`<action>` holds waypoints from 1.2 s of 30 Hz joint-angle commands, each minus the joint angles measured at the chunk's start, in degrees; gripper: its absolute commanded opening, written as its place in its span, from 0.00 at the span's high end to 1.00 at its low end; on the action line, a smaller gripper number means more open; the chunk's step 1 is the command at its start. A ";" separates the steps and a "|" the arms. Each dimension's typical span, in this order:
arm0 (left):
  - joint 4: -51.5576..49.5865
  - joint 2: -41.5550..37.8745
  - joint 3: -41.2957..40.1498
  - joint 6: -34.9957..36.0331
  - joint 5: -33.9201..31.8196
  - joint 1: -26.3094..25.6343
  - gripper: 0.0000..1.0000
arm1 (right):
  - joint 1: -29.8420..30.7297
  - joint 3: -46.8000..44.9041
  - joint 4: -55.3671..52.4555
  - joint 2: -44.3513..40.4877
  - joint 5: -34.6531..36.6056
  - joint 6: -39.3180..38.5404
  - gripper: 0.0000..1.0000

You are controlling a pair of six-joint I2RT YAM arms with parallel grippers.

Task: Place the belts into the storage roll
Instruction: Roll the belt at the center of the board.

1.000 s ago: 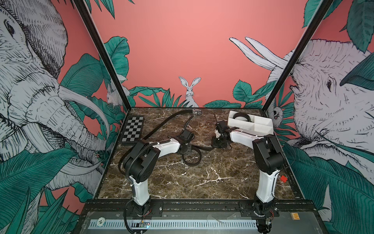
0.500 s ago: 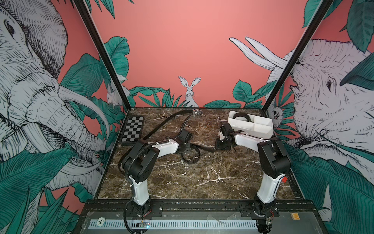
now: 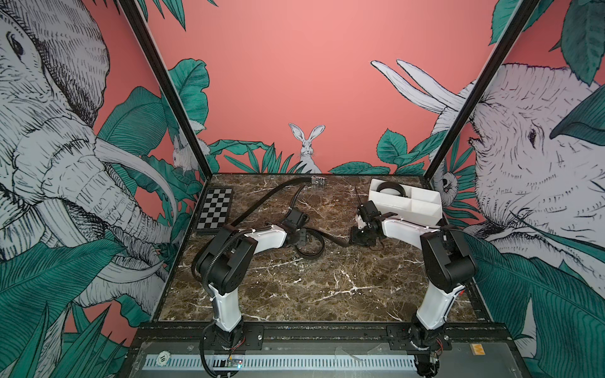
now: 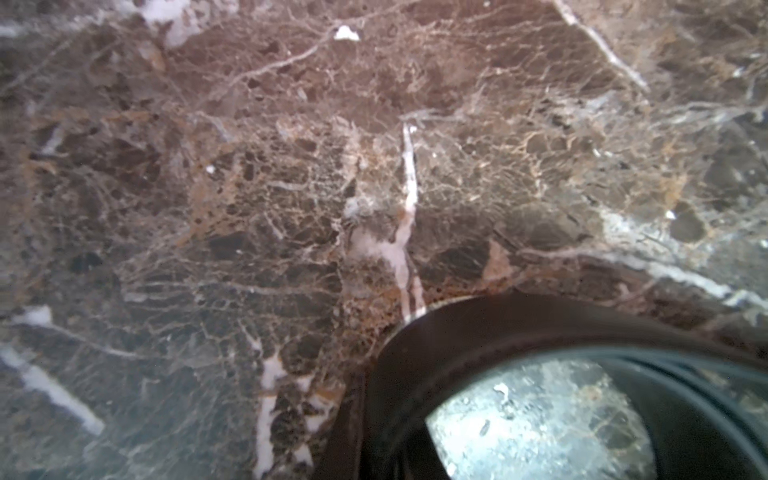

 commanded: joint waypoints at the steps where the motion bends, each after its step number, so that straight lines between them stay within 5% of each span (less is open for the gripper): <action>1: -18.98 9.61 -5.60 -0.51 -3.71 2.86 0.93 | 1.76 2.39 -16.75 -2.18 5.93 -6.73 0.53; 9: -17.76 10.35 -5.59 -0.98 -3.68 2.86 0.94 | 4.72 19.66 -22.38 0.01 7.24 -21.33 0.38; 27: -16.35 11.19 -6.12 -1.48 -3.41 2.86 0.94 | 11.14 41.21 -9.36 22.71 10.61 -35.98 0.34; 31: -16.13 11.67 -6.14 -1.91 -3.25 2.86 0.94 | 11.12 45.65 -11.39 27.26 9.17 -36.06 0.42; 36: -15.95 12.50 -6.21 -2.46 -2.65 2.86 0.94 | 11.27 49.25 -14.44 31.02 5.98 -35.78 0.64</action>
